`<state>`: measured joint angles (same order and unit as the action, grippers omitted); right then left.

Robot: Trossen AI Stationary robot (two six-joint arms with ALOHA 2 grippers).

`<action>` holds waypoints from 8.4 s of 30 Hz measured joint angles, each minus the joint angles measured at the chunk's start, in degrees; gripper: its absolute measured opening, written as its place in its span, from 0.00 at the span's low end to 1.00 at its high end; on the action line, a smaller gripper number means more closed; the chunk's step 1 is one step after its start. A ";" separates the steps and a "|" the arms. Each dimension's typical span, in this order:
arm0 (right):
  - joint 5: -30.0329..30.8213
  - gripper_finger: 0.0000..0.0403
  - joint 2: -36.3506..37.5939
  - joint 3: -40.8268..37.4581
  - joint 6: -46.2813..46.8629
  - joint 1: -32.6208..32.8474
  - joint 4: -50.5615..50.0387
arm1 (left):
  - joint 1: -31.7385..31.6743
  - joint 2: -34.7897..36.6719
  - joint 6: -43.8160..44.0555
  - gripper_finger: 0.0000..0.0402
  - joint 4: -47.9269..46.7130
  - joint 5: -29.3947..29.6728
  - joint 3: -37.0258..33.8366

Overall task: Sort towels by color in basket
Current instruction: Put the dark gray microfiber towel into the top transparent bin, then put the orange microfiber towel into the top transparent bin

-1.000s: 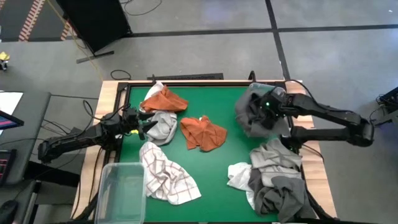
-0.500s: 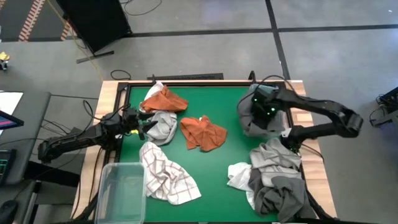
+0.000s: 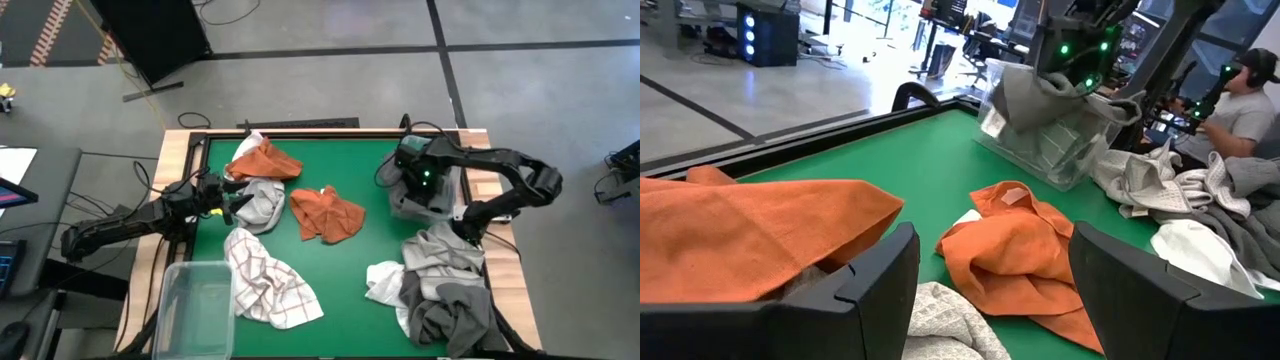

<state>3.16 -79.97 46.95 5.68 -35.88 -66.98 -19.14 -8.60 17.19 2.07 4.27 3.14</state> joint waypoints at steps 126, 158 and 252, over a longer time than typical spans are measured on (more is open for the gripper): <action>4.91 0.06 34.82 11.18 -12.65 7.17 -10.75 | -0.01 -0.02 0.66 0.61 -1.42 0.04 0.00; -6.89 0.12 -5.19 -3.69 -21.03 -13.09 4.86 | -0.02 -0.02 1.07 0.61 -1.57 0.00 -0.02; 0.20 0.64 -8.50 22.96 23.99 61.76 18.84 | 6.81 -28.73 -14.42 0.61 11.90 -13.63 20.14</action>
<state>3.36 -88.47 69.91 29.67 25.88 -48.14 -12.32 -37.33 2.77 13.96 -9.36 23.27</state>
